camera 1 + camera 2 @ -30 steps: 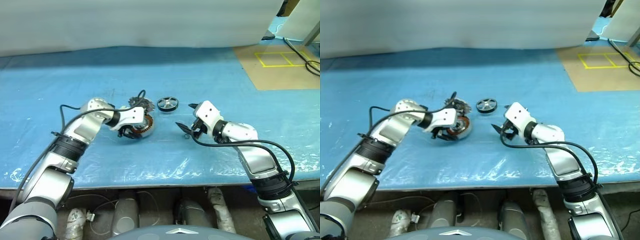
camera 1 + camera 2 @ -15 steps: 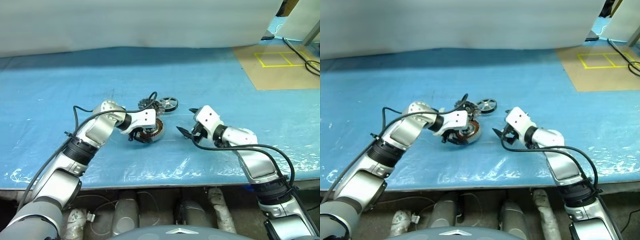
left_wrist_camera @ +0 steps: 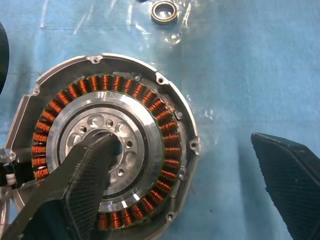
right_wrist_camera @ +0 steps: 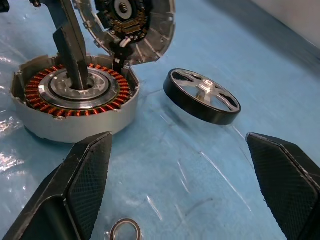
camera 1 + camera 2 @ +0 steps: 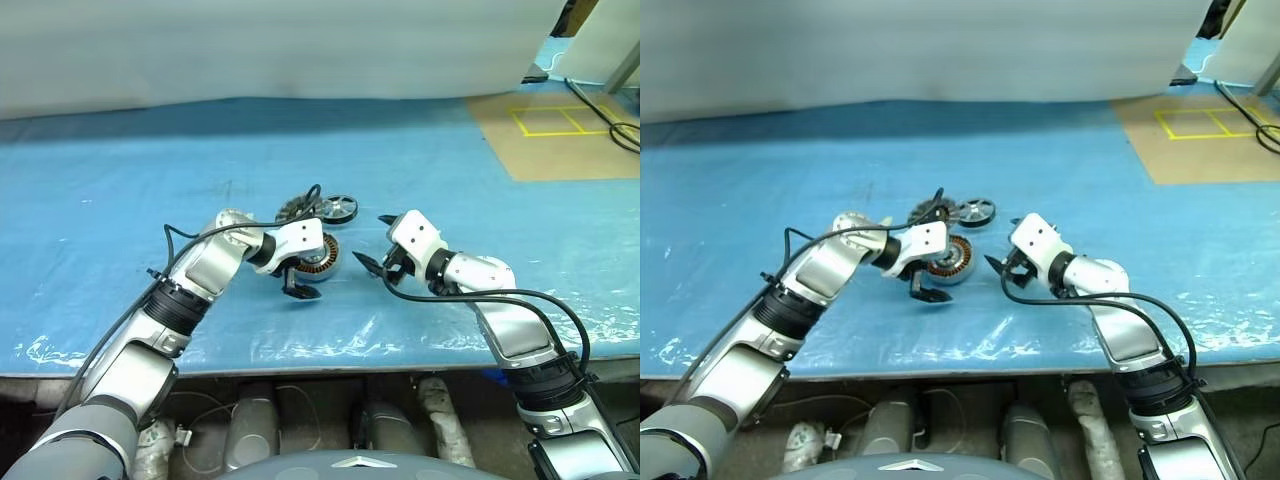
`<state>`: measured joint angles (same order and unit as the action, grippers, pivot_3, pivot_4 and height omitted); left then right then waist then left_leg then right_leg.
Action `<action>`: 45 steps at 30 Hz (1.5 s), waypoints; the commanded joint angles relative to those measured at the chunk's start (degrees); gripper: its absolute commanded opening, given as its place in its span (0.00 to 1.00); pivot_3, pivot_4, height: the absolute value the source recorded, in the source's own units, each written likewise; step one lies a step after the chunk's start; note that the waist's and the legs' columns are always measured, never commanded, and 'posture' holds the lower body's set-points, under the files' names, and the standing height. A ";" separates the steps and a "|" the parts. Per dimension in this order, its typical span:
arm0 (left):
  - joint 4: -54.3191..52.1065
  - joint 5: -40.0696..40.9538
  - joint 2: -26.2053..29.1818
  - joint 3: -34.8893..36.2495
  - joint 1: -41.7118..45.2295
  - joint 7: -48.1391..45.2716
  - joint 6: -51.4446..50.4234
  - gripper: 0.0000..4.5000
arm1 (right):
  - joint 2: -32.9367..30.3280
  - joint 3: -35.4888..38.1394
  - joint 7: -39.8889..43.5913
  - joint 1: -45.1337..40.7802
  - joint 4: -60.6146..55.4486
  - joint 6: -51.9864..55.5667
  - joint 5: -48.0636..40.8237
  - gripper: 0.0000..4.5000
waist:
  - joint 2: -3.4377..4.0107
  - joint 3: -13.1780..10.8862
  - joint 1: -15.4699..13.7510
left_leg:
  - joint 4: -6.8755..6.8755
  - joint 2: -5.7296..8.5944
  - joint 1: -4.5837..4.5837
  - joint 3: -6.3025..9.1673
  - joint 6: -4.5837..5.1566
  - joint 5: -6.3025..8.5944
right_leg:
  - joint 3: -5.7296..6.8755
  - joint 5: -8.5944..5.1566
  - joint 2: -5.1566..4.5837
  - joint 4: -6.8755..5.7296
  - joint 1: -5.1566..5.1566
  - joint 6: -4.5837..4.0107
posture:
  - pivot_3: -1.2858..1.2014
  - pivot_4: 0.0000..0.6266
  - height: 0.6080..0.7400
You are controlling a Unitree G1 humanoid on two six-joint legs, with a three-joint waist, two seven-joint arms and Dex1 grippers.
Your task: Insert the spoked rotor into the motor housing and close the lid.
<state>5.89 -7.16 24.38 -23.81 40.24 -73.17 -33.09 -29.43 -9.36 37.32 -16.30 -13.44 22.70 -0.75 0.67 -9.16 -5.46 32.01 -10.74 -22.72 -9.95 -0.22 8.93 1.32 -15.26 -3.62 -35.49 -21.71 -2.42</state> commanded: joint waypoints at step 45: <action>-9.09 37.84 11.55 29.75 -26.19 0.26 5.56 1.00 | -5.63 -1.40 13.68 -0.09 -5.34 14.35 -18.05 0.01 | -0.23 -0.20 -0.06 | -0.30 -0.10 -0.43 -0.03 0.01 -0.04 | 0.03 -0.08 0.22 -0.10 -0.57 -0.16 | 0.52 0.24 1.00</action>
<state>-0.81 30.06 36.07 4.84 14.73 -74.12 -28.92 -35.48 -10.35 50.42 -15.32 -19.01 38.19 -18.82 0.44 -9.36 -5.52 31.73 -10.84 -23.12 -9.98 -0.21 8.89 1.34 -15.34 -3.40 -35.58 -22.25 -2.59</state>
